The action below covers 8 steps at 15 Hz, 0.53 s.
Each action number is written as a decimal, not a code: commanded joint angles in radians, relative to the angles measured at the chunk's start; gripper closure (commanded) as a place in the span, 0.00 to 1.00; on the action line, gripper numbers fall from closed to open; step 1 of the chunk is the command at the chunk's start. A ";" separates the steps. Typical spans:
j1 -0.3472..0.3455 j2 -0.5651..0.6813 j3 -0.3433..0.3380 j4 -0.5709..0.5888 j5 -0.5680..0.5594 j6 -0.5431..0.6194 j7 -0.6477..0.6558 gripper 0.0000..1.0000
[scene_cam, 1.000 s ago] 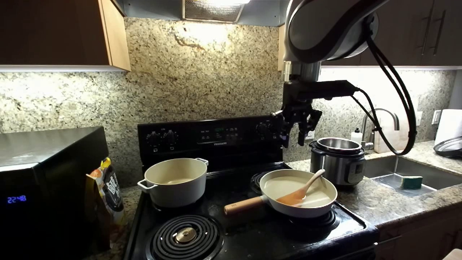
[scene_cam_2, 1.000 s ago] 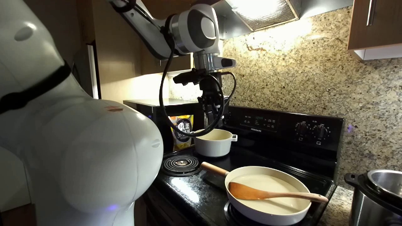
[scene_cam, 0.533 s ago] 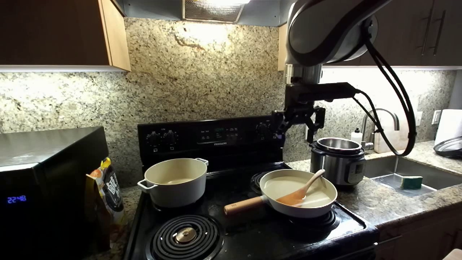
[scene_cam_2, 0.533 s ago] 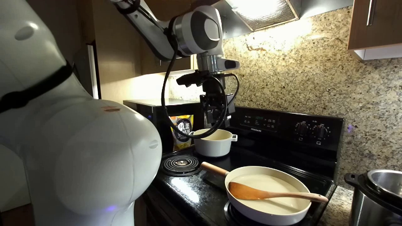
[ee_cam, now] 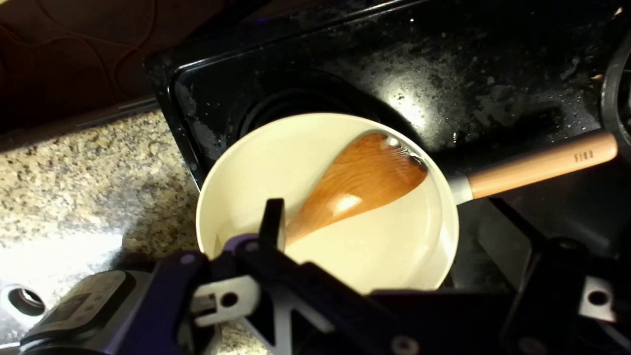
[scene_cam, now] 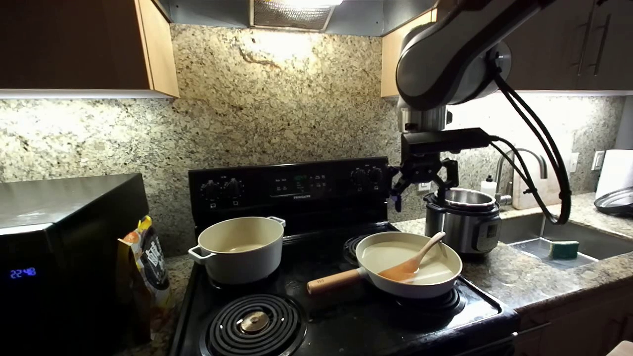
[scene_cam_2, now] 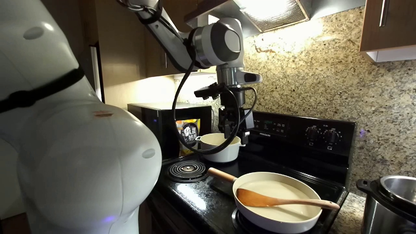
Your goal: Stir the pan using the wooden spatula
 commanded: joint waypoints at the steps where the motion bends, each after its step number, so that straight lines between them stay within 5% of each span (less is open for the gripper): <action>1: -0.052 0.053 0.020 -0.003 -0.051 0.016 0.123 0.00; 8: -0.103 0.152 -0.021 0.014 -0.144 0.034 0.278 0.00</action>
